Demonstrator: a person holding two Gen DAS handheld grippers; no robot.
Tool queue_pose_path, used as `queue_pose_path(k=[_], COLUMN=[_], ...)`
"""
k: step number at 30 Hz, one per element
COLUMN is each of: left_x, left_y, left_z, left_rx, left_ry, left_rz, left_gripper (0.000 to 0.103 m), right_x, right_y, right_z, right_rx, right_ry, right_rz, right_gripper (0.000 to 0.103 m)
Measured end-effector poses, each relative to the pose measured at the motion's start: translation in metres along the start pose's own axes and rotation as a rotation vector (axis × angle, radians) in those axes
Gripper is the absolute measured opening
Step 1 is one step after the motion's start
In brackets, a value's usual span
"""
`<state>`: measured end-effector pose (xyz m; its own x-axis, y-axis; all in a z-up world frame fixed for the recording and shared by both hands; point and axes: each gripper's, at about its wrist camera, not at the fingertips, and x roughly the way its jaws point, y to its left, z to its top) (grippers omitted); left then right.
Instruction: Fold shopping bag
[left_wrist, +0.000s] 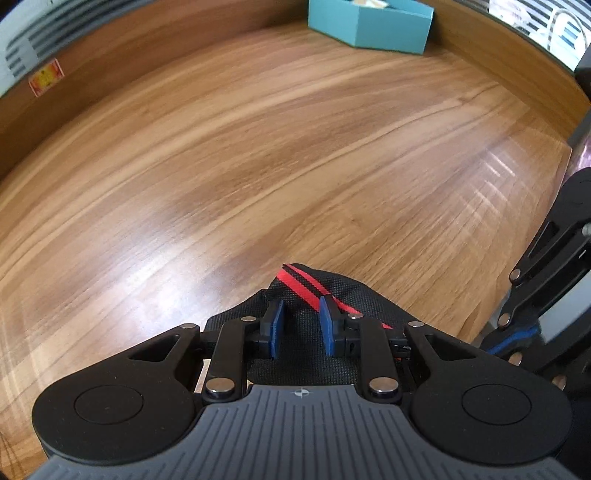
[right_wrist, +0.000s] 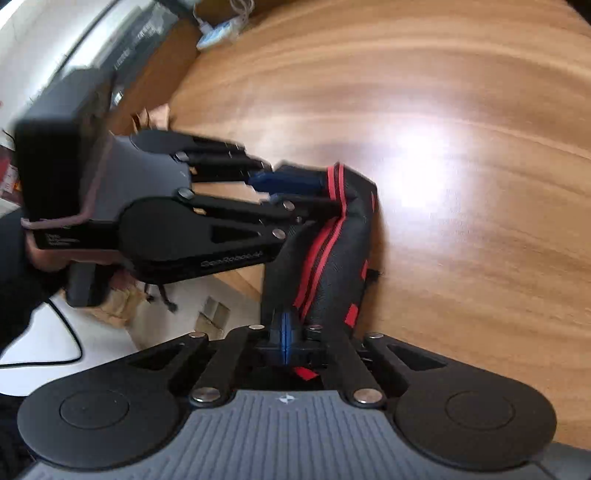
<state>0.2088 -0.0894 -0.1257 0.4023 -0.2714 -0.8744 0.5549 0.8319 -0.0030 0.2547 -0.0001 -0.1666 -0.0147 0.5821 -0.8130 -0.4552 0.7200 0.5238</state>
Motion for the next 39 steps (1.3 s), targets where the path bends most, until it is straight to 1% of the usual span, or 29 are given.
queue_pose_path(k=[2,5,9,11,12,14,15,16,17,18,19,20,22,24,25,27,28,29,32,34,38,39], left_x=[0.0,0.001,0.002,0.002,0.002,0.001,0.0,0.0,-0.001,-0.003,-0.004,-0.005,-0.007,-0.008,-0.008,-0.009,-0.01,-0.01,-0.011,-0.012,-0.012,-0.011], left_y=[0.001,0.004,0.005,0.004,0.003,0.001,0.002,0.003,0.002,0.001,0.0,-0.001,-0.003,-0.004,-0.004,-0.006,-0.007,-0.008,-0.01,-0.011,-0.007,-0.006], left_z=[-0.003,-0.005,-0.01,-0.01,-0.011,-0.014,-0.015,-0.015,-0.017,-0.02,-0.024,-0.026,-0.029,-0.032,-0.033,-0.035,-0.035,-0.036,-0.038,-0.04,-0.037,-0.036], left_rx=[-0.017,-0.035,-0.058,-0.068,-0.06,-0.036,-0.038,-0.039,-0.034,-0.023,-0.012,-0.006,0.003,0.021,0.029,0.056,0.067,0.079,0.113,0.131,0.155,0.161], left_ry=[-0.015,-0.026,-0.053,-0.058,-0.064,-0.076,-0.075,-0.074,-0.075,-0.078,-0.08,-0.081,-0.08,-0.073,-0.071,-0.063,-0.057,-0.051,-0.038,-0.032,0.0,0.01], left_rz=[-0.004,-0.021,-0.025,-0.024,-0.021,-0.019,-0.026,-0.032,-0.038,-0.049,-0.059,-0.065,-0.083,-0.106,-0.116,-0.136,-0.145,-0.153,-0.174,-0.183,-0.217,-0.226], left_gripper=[0.025,0.025,0.025,0.025,0.025,0.025,0.025,0.025,0.025,0.025,0.025,0.025,0.025,0.025,0.025,0.025,0.025,0.025,0.025,0.025,0.025,0.025], right_x=[0.004,0.016,0.024,0.026,0.027,0.026,0.024,0.018,0.01,0.001,-0.008,-0.017,-0.03,-0.033,-0.029,-0.014,-0.003,0.008,0.04,0.06,0.095,0.104], right_y=[0.007,0.014,0.02,0.029,0.033,0.051,0.056,0.055,0.051,0.042,0.033,0.023,0.002,-0.023,-0.036,-0.072,-0.086,-0.097,-0.116,-0.113,-0.115,-0.115], right_z=[-0.001,0.004,0.004,0.004,0.003,-0.004,-0.007,-0.007,-0.007,-0.007,-0.01,-0.014,-0.026,-0.039,-0.046,-0.064,-0.072,-0.077,-0.082,-0.079,-0.066,-0.064], right_rx=[-0.072,-0.125,-0.138,-0.168,-0.189,-0.26,-0.264,-0.22,-0.155,-0.067,0.018,0.096,0.21,0.331,0.391,0.551,0.614,0.657,0.701,0.685,0.637,0.612], right_ry=[0.02,0.052,0.035,0.027,0.024,-0.004,-0.023,-0.045,-0.069,-0.098,-0.13,-0.16,-0.195,-0.187,-0.178,-0.155,-0.142,-0.134,-0.133,-0.144,-0.176,-0.191], right_rz=[-0.063,-0.123,-0.153,-0.185,-0.204,-0.279,-0.296,-0.276,-0.242,-0.197,-0.161,-0.128,-0.082,-0.016,0.03,0.181,0.265,0.33,0.444,0.498,0.652,0.67], right_gripper=[0.0,0.0,0.0,0.0,0.0,0.0,0.0,0.002,0.006,0.029,0.058,0.066,0.067,0.069,0.073,0.077,0.077,0.077,0.077,0.08,0.082,0.086])
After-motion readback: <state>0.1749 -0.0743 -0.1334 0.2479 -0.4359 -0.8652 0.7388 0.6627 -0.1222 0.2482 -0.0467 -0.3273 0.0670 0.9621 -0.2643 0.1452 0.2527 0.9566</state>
